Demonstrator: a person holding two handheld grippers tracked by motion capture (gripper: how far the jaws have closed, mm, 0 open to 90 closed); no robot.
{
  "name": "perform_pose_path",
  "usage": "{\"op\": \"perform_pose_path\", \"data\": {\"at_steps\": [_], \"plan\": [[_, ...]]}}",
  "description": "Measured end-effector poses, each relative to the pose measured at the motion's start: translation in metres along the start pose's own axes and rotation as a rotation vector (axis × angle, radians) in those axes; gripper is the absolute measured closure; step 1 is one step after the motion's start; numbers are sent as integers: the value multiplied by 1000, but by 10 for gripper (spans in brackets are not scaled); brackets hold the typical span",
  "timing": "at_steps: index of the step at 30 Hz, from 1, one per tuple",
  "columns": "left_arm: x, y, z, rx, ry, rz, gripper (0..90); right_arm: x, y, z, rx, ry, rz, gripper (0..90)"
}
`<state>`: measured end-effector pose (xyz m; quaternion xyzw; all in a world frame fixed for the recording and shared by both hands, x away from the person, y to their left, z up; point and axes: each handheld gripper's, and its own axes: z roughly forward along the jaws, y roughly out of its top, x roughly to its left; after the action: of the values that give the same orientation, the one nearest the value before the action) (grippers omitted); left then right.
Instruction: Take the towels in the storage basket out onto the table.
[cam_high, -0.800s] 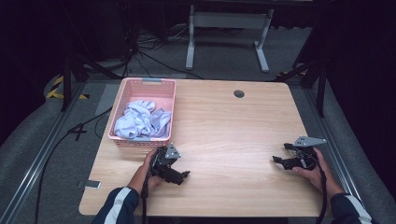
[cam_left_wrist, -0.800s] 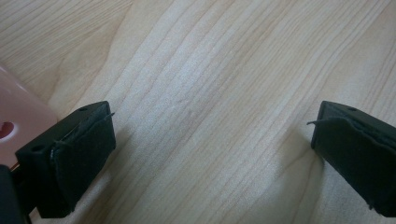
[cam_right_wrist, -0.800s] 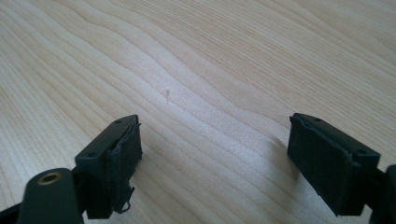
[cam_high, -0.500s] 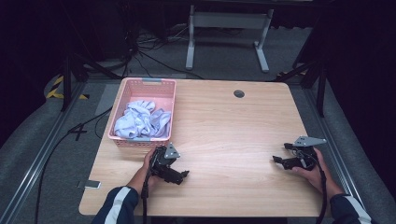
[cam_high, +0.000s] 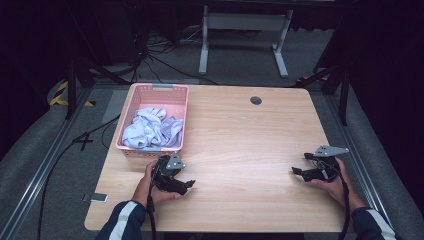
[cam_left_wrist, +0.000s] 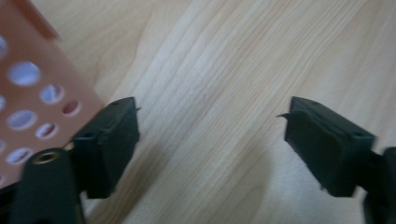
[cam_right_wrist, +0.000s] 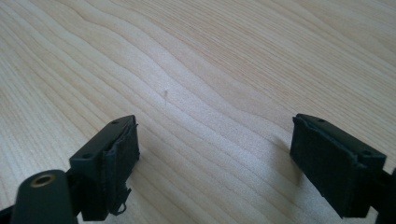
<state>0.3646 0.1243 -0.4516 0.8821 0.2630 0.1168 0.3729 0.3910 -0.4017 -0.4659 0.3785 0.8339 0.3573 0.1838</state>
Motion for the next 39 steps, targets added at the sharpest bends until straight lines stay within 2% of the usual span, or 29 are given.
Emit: {"op": "perform_pose_path", "data": {"at_steps": [2,3,6,7,8,9,10,11,12,13,14,17,19,22,25,26,27,28,29,30,31,33,34,35,36,37,39], "plan": [[-1,5,-11,-13,36,15,214,0,0,0,0,2,0,152],[1,11,-27,-49,72,20,205,0,0,0,0,3,-1,152],[10,20,-49,-73,144,20,162,0,0,0,0,1,-1,152],[13,21,-54,-89,149,10,159,0,0,0,-1,0,0,152],[13,21,-54,-89,149,10,162,0,0,0,-1,0,0,152],[22,25,-64,-78,178,8,157,0,0,0,-1,-1,-1,152],[27,27,-68,-53,213,20,158,0,0,0,-1,-1,-1,152],[27,27,-68,-53,213,20,159,0,0,0,-1,-1,-1,152],[33,30,-70,-53,238,33,159,0,0,0,0,-1,-1,152],[37,32,-70,-50,243,34,161,0,0,0,0,-1,-1,152],[40,34,-70,-54,241,17,161,0,0,0,0,-1,-1,152],[55,41,-66,-13,250,11,160,0,-1,-1,-2,1,4,152],[65,47,-62,36,284,22,162,0,-1,-1,0,-1,1,152],[81,52,-53,91,296,14,184,0,-1,-1,0,-2,2,152],[101,58,-41,184,294,3,166,0,-1,-1,-1,-3,1,152],[108,59,-36,179,281,-30,167,0,-1,-1,-1,-2,1,152],[116,60,-32,200,261,-58,163,0,-1,-1,0,-2,3,152],[121,61,-28,217,264,-68,162,0,-1,-1,1,-2,3,152],[133,62,-18,293,293,-80,164,0,-1,-1,1,-1,3,152],[133,62,-18,293,293,-80,162,0,-1,-1,0,-1,2,152],[145,63,-8,352,257,-112,156,0,-1,-1,0,-1,2,152],[154,63,0,384,228,-134,154,0,-2,-2,0,0,0,152],[154,63,0,384,228,-134,149,0,-2,-2,1,1,1,152],[159,64,9,422,230,-144,137,0,-2,-2,1,1,0,152],[159,64,9,422,230,-144,118,0,-2,-2,1,1,0,152],[161,66,17,463,226,-148,88,0,-2,-2,1,1,0,152],[162,67,22,480,233,-141,14,0,-2,-2,1,1,0,152]]}}
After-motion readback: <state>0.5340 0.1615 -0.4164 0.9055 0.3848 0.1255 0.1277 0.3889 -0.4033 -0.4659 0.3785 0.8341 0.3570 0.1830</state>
